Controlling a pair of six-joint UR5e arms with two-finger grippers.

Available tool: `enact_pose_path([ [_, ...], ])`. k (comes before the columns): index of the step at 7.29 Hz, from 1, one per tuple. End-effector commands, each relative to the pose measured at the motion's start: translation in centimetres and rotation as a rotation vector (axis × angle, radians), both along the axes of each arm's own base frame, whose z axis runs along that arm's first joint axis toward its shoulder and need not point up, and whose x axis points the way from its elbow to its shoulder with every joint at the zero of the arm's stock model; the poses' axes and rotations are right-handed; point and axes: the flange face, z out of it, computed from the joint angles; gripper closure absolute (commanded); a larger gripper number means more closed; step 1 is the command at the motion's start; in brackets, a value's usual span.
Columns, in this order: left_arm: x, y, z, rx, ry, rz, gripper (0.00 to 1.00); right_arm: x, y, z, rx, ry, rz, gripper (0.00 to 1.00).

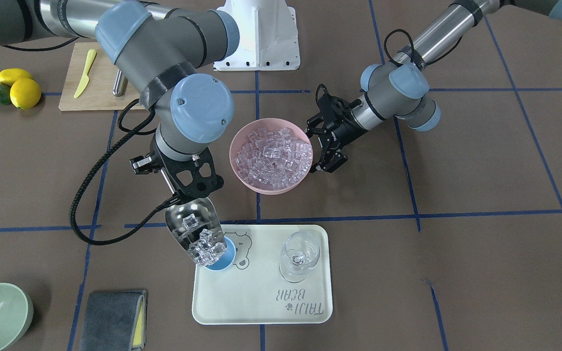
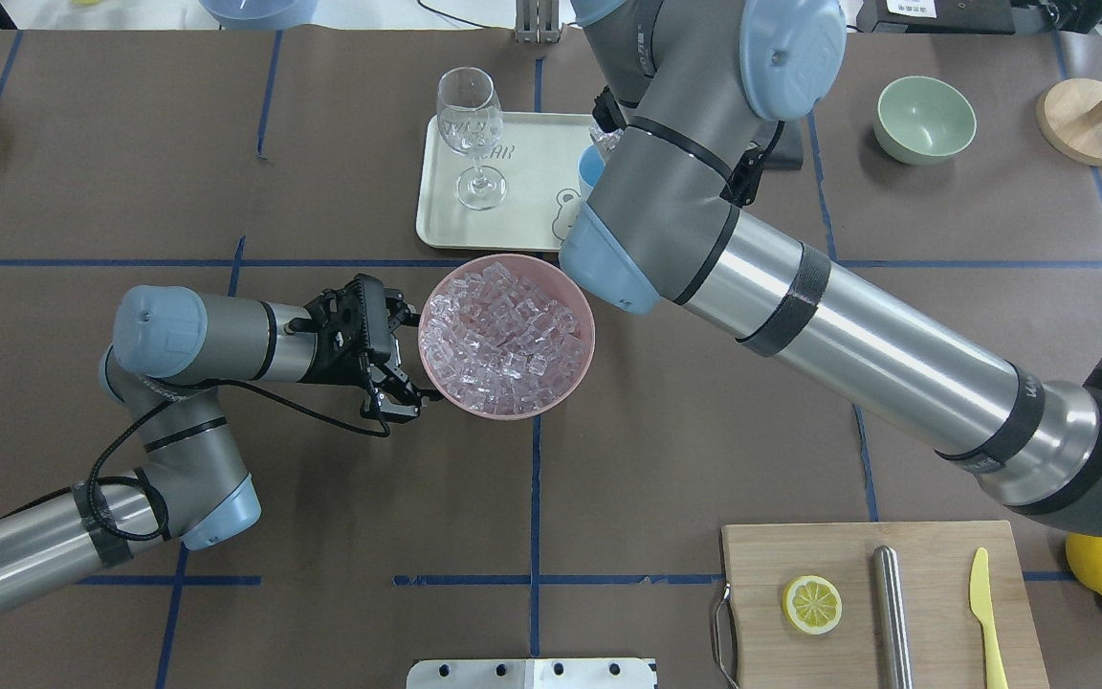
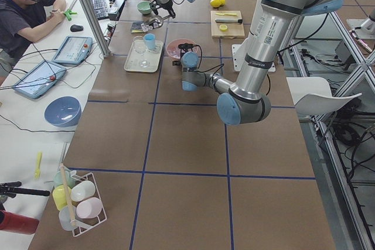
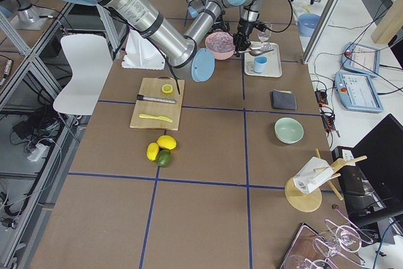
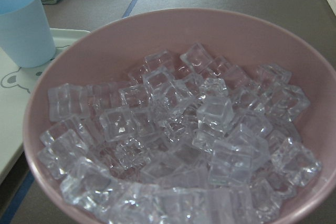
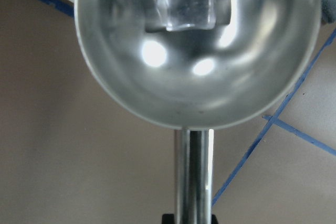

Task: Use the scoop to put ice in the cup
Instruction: 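Move the scoop over the light-blue cup and tilt it to pour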

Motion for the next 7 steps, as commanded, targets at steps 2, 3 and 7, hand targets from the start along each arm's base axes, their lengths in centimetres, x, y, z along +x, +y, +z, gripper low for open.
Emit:
enact_pose_path([
  [2, 0.0, 0.0, -0.1, -0.001, 0.001, 0.000, 0.00, 1.2, 1.2, 0.2, 0.020, 0.089, -0.136, 1.00],
  [3, 0.1, 0.1, -0.1, 0.001, 0.001, 0.002, 0.00, 1.9, 1.6, -0.1, 0.008, 0.104, -0.159, 1.00],
  [7, 0.1, 0.1, -0.1, 0.001, 0.001, 0.002, 0.00, 2.4, 2.0, -0.5, 0.015, 0.106, -0.186, 1.00],
])
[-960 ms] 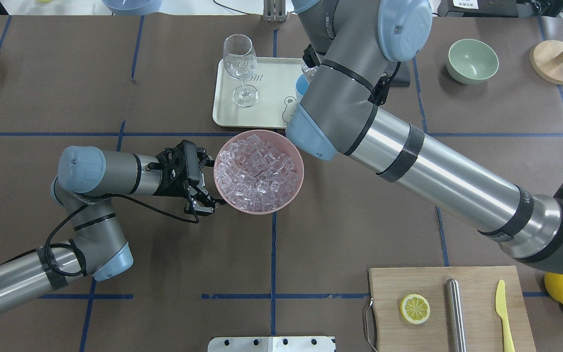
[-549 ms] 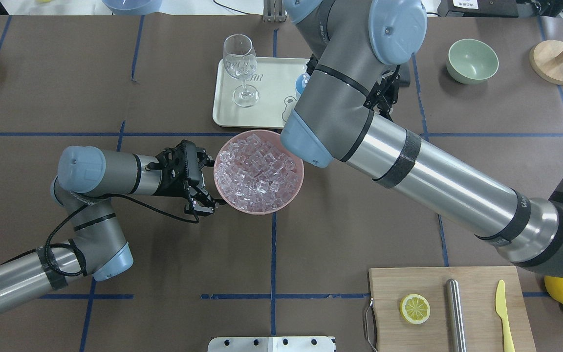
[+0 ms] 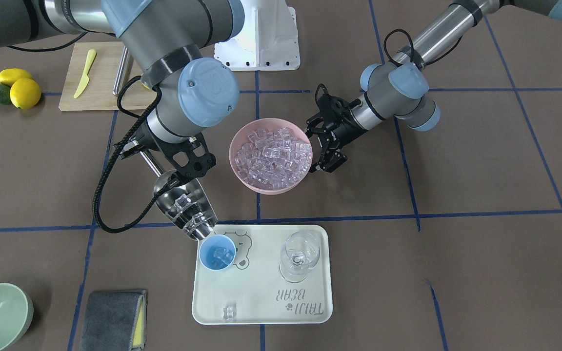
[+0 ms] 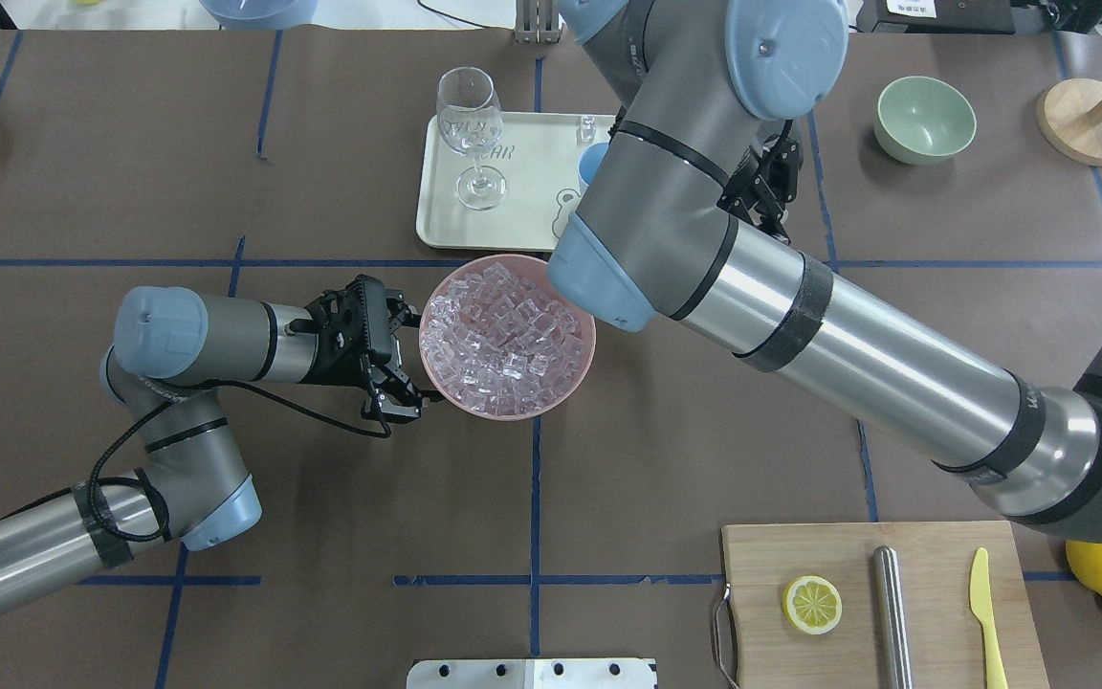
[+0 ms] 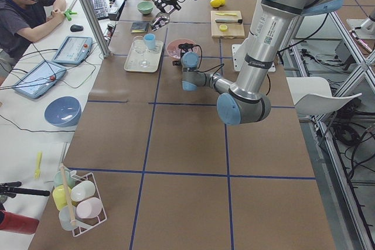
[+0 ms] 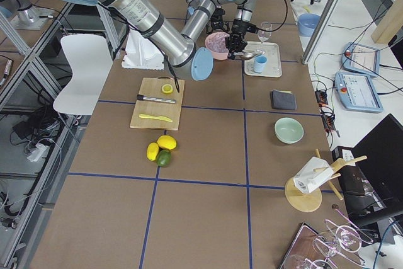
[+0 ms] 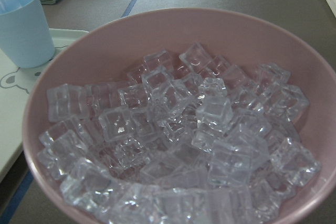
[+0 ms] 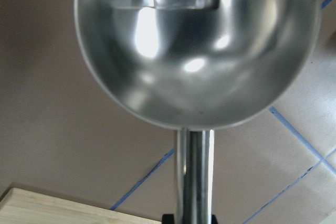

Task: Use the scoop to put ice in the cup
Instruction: 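Move the scoop over the light-blue cup and tilt it to pour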

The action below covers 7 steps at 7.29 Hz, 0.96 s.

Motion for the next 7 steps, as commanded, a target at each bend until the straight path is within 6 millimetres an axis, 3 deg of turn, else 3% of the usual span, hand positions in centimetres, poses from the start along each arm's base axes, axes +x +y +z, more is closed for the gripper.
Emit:
enact_pose_path([
  [1, 0.0, 0.0, 0.0, -0.001, 0.000, 0.000, 0.00, 0.1, 0.0, 0.0, 0.007, 0.001, -0.022, 1.00],
  [3, 0.0, 0.0, 0.0, -0.001, 0.000, 0.000, 0.00, 1.3, -0.4, -1.0, 0.068, 0.083, -0.200, 1.00],
  [7, 0.0, 0.0, -0.1, -0.001, 0.002, 0.000, 0.00, 1.8, -0.8, -1.0, 0.073, 0.092, -0.219, 1.00],
])
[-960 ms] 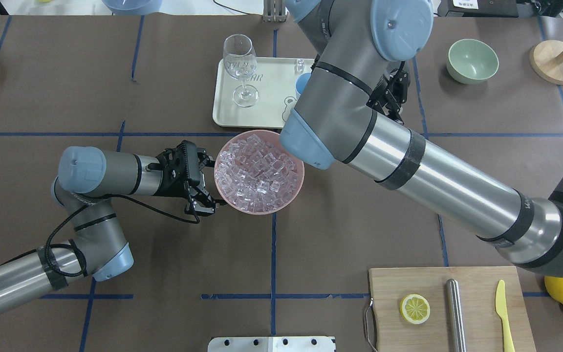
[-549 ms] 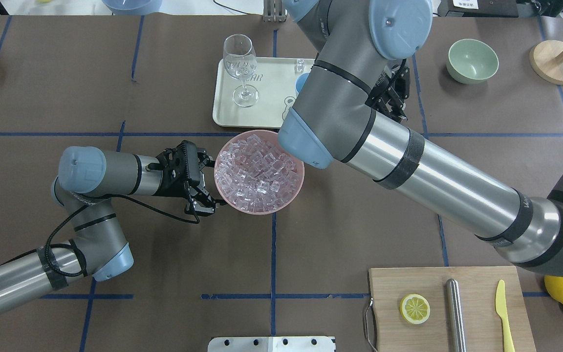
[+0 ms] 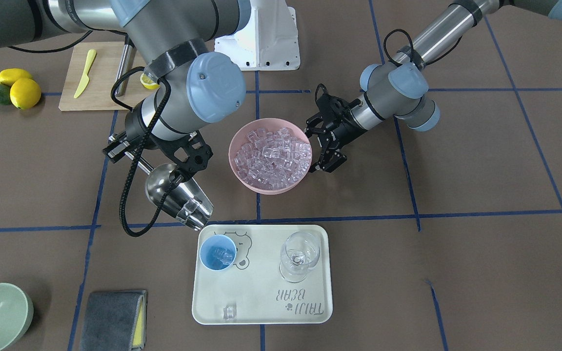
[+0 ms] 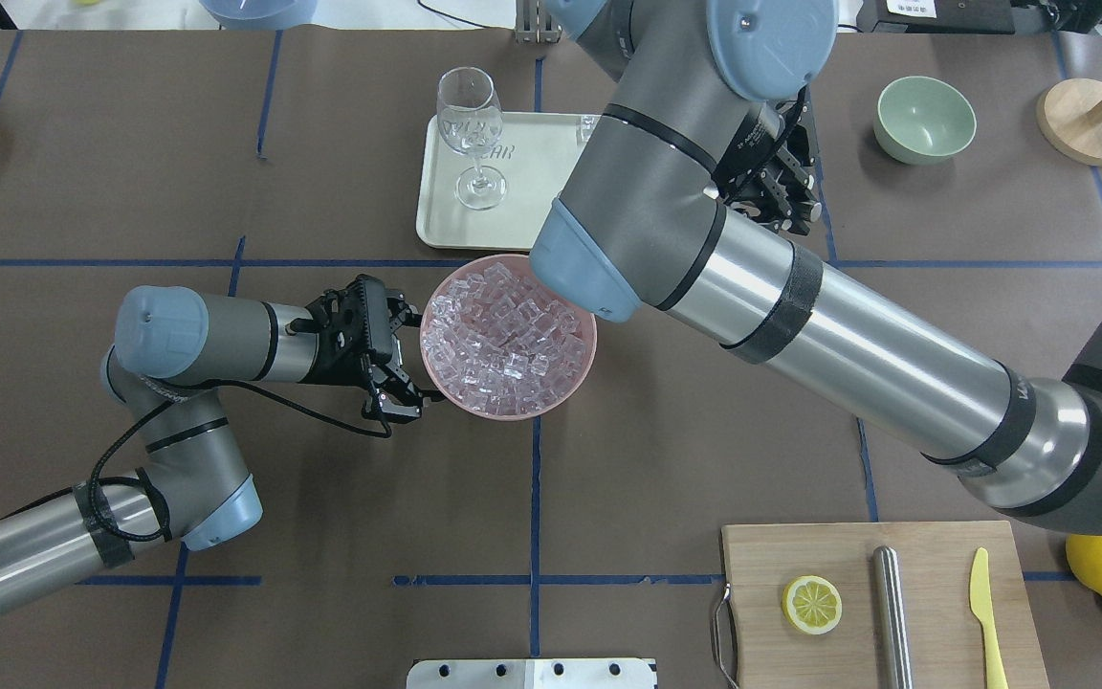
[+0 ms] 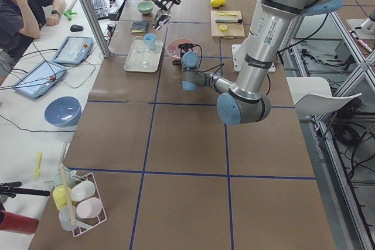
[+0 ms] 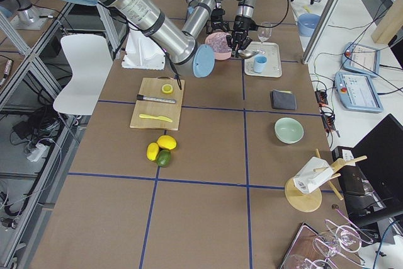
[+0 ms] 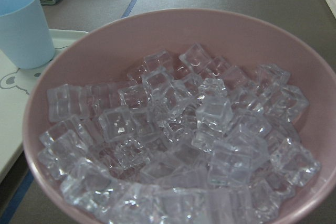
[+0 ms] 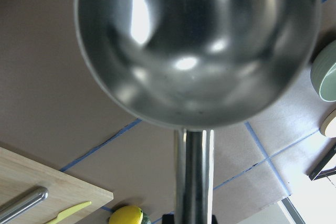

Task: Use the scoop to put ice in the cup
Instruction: 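Move the scoop over the light-blue cup and tilt it to pour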

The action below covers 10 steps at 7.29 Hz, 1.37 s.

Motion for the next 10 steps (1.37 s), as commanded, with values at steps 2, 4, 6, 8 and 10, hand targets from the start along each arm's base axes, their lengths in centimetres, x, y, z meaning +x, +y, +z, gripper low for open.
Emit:
enact_pose_path([
  [2, 0.0, 0.0, 0.0, 0.000, 0.000, 0.000, 0.00, 0.3, -0.3, 0.0, -0.001, -0.001, 0.001, 1.00],
  [4, 0.0, 0.0, 0.0, 0.001, 0.000, 0.000, 0.00, 0.5, -0.4, 0.0, -0.001, -0.001, 0.004, 1.00],
  [6, 0.0, 0.0, 0.0, 0.001, 0.000, 0.000, 0.00, 0.6, -0.4, -0.1, -0.002, -0.006, 0.006, 1.00],
  [8, 0.0, 0.0, 0.0, 0.001, 0.000, 0.000, 0.00, 0.8, -0.3, -0.4, 0.000, -0.021, 0.012, 1.00],
  [10, 0.0, 0.0, 0.0, 0.001, 0.000, 0.000, 0.00, 3.3, -0.7, -1.2, -0.022, -0.098, 0.076, 1.00],
])
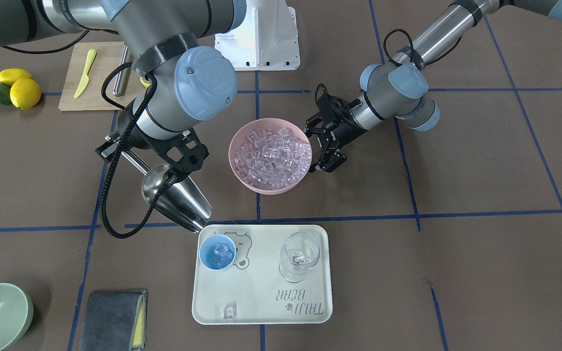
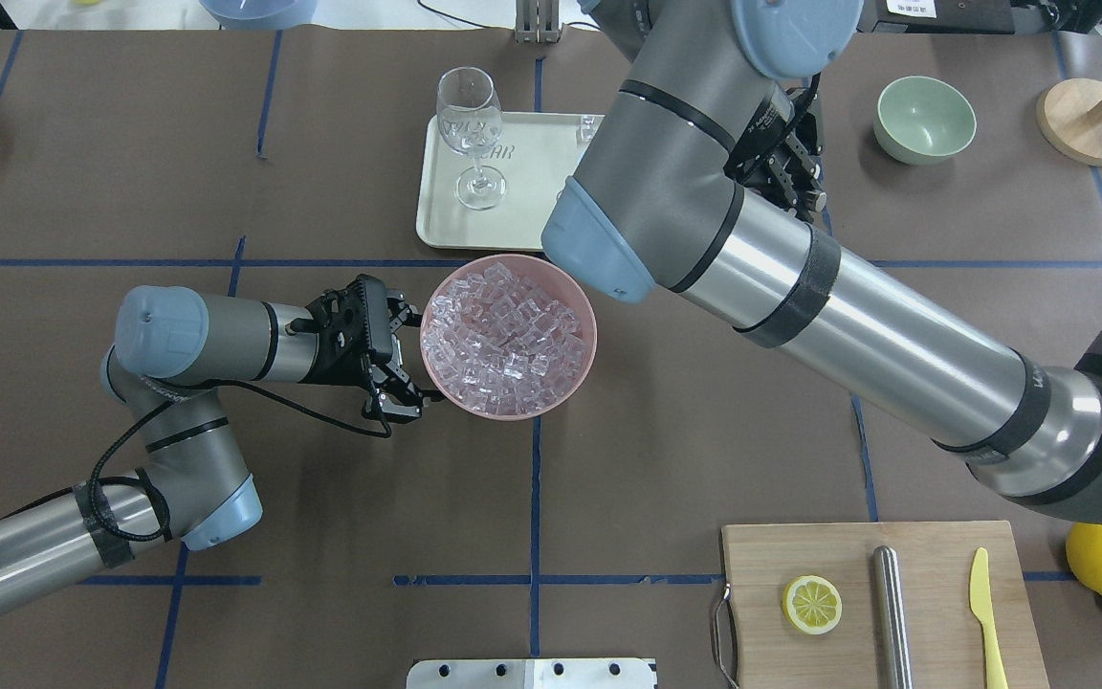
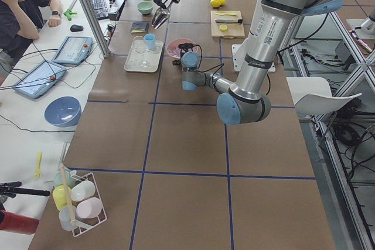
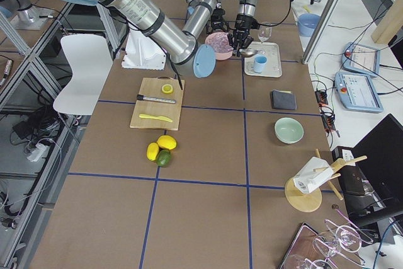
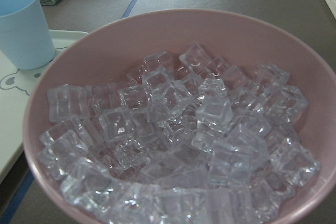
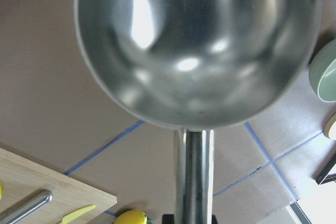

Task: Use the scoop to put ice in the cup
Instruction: 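Carry the empty scoop back toward its stand with the right gripper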

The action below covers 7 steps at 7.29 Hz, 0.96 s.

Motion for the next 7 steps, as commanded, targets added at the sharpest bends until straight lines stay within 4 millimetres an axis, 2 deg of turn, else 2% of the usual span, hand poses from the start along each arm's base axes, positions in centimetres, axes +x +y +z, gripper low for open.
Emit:
enact_pose_path([
  [1, 0.0, 0.0, 0.1, -0.001, -0.001, 0.000, 0.00, 3.0, 0.3, -0.3, 0.000, -0.061, 0.065, 1.00],
  [3, 0.0, 0.0, -0.1, 0.001, 0.001, 0.000, 0.00, 7.2, 2.7, 1.0, -0.050, -0.165, 0.250, 1.00],
  [5, 0.0, 0.1, 0.0, 0.001, 0.001, 0.002, 0.00, 11.9, 4.4, 4.5, -0.164, -0.269, 0.327, 1.00],
  [7, -0.1, 0.0, 0.0, 0.001, 0.001, 0.000, 0.00, 14.6, 7.1, 7.5, -0.234, -0.294, 0.438, 1.00],
])
